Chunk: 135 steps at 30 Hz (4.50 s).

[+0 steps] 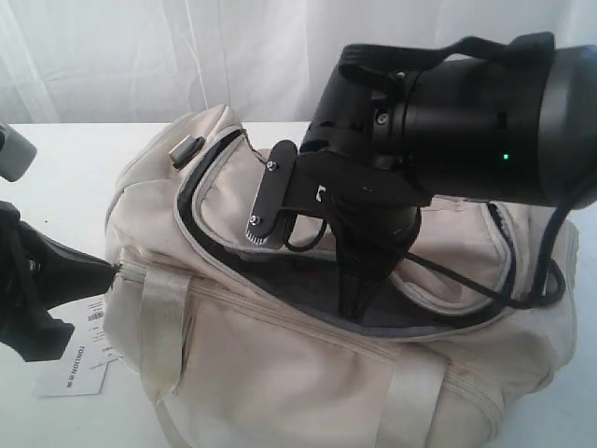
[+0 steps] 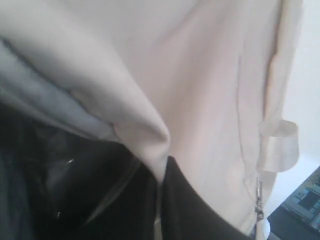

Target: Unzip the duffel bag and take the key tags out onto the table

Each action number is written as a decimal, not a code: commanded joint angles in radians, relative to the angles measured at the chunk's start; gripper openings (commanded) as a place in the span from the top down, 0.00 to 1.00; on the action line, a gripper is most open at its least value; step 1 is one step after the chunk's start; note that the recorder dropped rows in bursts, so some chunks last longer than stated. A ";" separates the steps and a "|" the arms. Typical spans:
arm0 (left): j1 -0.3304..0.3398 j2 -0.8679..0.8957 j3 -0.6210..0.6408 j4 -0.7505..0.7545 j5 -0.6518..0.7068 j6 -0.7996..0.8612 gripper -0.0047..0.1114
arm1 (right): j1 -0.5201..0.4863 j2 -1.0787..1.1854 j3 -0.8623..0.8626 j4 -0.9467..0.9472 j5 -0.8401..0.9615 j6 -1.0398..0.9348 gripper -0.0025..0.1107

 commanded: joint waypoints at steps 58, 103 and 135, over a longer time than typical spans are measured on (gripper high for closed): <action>-0.001 -0.005 -0.002 -0.038 0.025 0.003 0.96 | -0.456 0.044 -0.403 -0.108 -0.137 0.291 0.71; -0.001 -0.005 -0.002 -0.061 0.044 0.027 0.96 | -0.442 0.091 -0.026 0.741 -0.356 -0.290 0.98; -0.001 -0.005 -0.002 -0.069 0.041 0.029 0.96 | -0.442 0.125 -0.039 0.645 -0.266 -0.217 0.98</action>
